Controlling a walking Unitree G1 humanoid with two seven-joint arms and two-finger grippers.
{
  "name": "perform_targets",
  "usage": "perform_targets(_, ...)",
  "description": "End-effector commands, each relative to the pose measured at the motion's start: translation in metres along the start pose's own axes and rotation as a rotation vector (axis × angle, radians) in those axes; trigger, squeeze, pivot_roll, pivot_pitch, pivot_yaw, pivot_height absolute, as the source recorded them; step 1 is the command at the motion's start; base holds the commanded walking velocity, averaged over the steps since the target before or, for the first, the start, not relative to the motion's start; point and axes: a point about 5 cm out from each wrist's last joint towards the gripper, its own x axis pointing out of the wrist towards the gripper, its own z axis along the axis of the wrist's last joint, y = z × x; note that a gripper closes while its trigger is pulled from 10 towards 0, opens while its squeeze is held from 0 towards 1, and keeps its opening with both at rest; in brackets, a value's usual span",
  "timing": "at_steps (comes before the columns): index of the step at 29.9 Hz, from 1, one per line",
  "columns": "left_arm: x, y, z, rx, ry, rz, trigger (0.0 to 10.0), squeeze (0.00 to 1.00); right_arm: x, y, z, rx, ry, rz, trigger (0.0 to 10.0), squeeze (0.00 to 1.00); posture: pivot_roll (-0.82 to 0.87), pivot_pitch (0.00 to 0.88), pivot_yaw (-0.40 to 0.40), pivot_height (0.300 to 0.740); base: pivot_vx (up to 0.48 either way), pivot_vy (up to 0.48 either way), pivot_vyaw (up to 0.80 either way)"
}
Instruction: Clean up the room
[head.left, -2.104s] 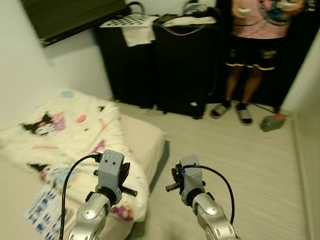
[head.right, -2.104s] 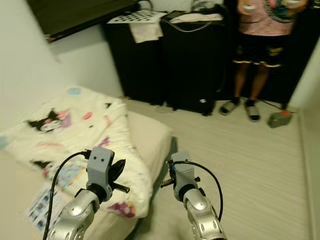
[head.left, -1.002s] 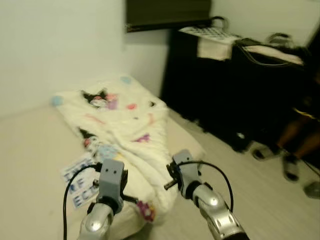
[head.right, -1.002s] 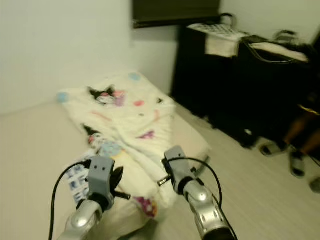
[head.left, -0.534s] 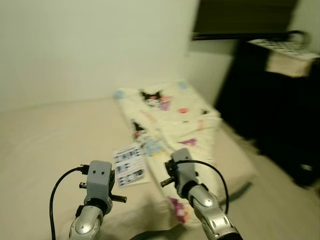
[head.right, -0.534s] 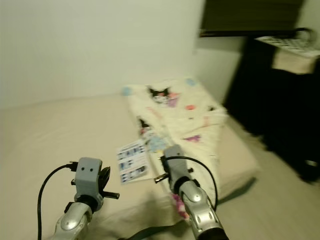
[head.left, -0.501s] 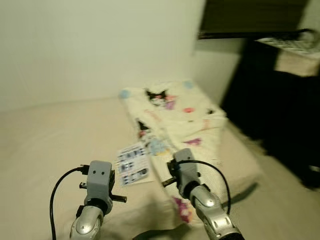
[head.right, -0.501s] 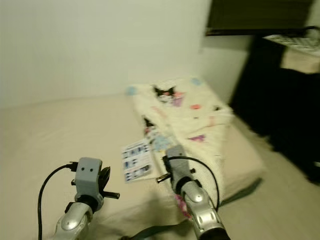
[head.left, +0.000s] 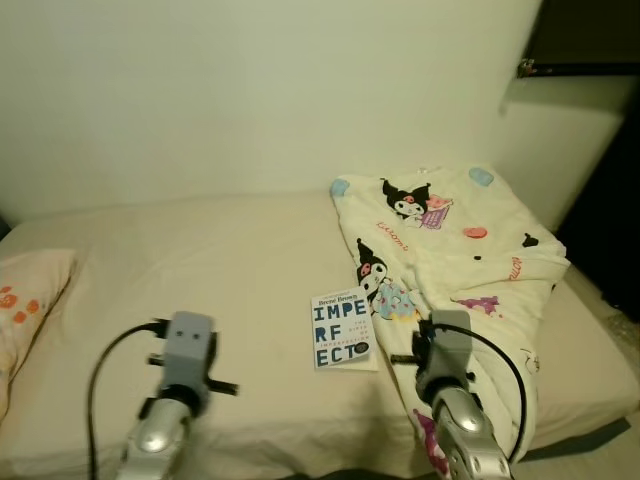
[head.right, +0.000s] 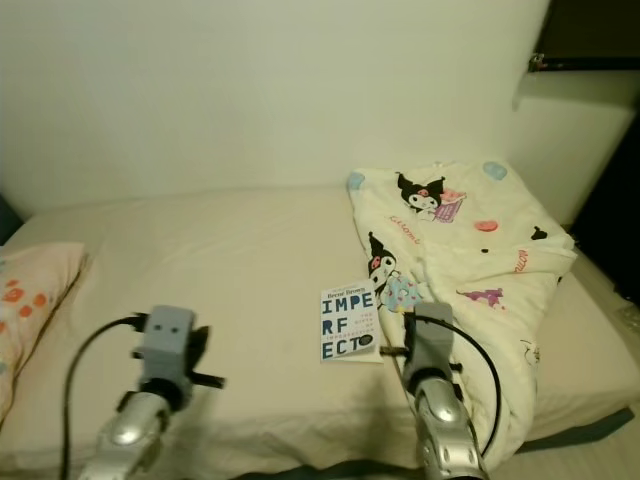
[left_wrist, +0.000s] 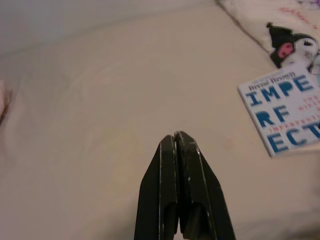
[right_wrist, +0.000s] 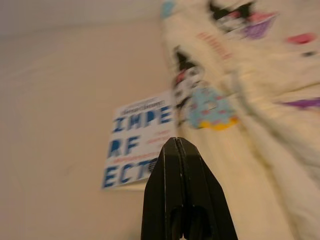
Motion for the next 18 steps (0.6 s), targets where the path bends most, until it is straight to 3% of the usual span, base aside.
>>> perform_targets(1,0.000,-0.002,-0.005,-0.014,0.027,-0.015,10.0,0.00,-0.002,-0.001,-0.001,0.021,-0.006,-0.013,10.0,0.00,-0.04,0.062,0.038,0.740,0.000,0.000,0.80)
perform_targets(15,0.000,-0.008,-0.008,-0.033,0.027,-0.024,10.0,0.00,-0.002,0.002,0.002,0.022,-0.007,0.011,10.0,0.00,-0.05,0.067,0.028,0.740,0.000,0.000,0.80)
perform_targets(18,-0.001,-0.012,-0.009,-0.047,0.024,-0.013,10.0,0.00,-0.001,0.002,0.004,0.002,-0.004,0.035,10.0,0.00,-0.06,0.062,-0.030,0.740,0.000,0.000,0.80)
